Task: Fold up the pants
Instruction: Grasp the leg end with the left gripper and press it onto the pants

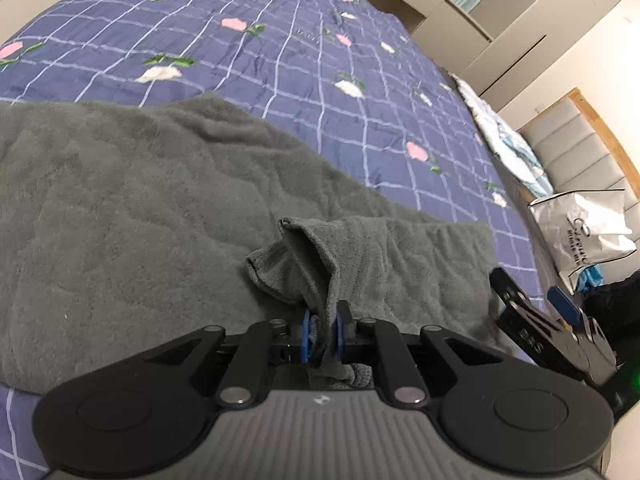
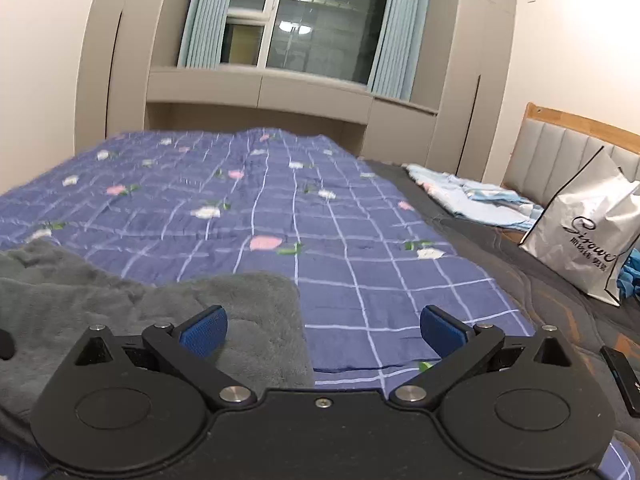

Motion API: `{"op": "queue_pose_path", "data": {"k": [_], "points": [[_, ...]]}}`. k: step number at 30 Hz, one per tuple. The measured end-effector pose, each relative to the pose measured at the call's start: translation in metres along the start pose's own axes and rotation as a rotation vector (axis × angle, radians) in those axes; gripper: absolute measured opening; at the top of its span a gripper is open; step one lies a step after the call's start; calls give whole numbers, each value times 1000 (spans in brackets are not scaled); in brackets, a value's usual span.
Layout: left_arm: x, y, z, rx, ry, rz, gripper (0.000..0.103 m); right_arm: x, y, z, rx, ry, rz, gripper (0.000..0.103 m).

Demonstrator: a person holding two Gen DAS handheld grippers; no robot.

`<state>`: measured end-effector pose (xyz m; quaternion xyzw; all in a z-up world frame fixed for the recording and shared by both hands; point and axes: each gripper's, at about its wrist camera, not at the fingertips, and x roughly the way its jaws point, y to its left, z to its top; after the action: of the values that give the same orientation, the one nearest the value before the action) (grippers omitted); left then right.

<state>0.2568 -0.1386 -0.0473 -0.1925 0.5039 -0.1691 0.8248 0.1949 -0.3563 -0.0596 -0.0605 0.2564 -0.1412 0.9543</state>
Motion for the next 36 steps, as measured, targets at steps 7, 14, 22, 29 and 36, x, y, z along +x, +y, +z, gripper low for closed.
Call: {"op": "queue_pose_path", "data": {"k": [7, 14, 22, 29, 36], "points": [[6, 3, -1, -4, 5, 6, 12, 26, 7, -15, -7, 85, 18, 102], [7, 3, -2, -5, 8, 6, 13, 9, 9, -7, 15, 52, 30, 102], [9, 5, -3, -10, 10, 7, 14, -2, 20, -28, 17, 70, 71, 103], [5, 3, 0, -12, 3, -1, 12, -3, 20, -22, 30, 88, 64, 103], [-25, -2, 5, 3, -55, -47, 10, -21, 33, -6, -8, 53, 105, 103]]}}
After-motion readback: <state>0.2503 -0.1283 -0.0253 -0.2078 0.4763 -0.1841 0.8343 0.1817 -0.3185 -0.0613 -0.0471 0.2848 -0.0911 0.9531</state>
